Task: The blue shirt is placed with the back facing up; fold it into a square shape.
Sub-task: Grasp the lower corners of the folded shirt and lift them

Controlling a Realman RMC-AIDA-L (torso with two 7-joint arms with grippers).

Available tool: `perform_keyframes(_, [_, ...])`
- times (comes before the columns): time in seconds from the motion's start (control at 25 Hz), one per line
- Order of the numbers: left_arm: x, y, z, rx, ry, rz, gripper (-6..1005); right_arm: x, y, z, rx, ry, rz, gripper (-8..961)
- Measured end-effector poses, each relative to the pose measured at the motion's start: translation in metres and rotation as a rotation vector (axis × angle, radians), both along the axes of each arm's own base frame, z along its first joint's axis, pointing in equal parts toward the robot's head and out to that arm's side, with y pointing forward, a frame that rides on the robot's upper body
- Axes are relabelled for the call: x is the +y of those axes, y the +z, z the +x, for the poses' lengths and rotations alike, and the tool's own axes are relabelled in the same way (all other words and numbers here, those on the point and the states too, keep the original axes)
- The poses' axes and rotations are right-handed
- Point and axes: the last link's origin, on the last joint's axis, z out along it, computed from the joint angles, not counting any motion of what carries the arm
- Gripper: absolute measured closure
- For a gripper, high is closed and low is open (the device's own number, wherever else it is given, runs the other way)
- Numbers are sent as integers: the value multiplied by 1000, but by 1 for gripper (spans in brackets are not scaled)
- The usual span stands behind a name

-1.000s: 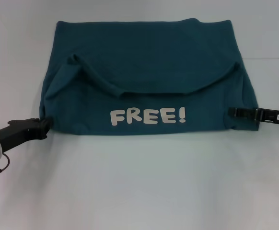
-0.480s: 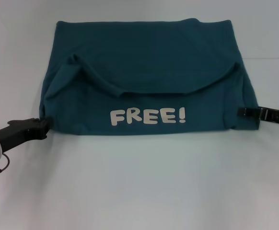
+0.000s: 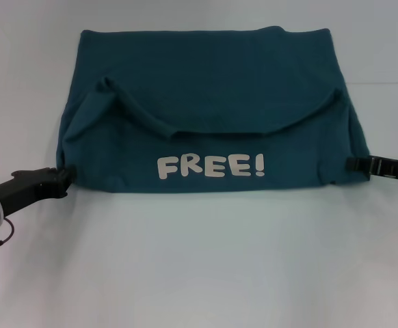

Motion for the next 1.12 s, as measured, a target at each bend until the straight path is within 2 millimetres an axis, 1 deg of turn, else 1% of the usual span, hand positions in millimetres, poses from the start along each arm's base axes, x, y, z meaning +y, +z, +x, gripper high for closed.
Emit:
perform_keyframes(0.04, [0, 0, 0, 0, 0, 0, 958, 0, 0, 0, -3, 4, 1, 742])
perform_keyframes(0.24, [-3, 3, 1, -12, -11, -4, 958, -2, 2, 0, -11, 37, 9, 919])
perform_keyframes(0.44, [-10, 14, -4, -29, 0, 7, 959, -9, 9, 2, 18, 82, 22, 919])
perform_keyframes(0.64, [-24, 24, -12, -51, 20, 13, 959, -26, 20, 12, 28, 123, 27, 919])
perform_keyframes(0.88, [-47, 31, -17, -103, 17, -13, 958, -56, 29, 20, 31, 199, -6, 918])
perform_keyframes(1.12, [-78, 43, -20, -186, -6, -41, 958, -91, 37, 30, 51, 248, -32, 918])
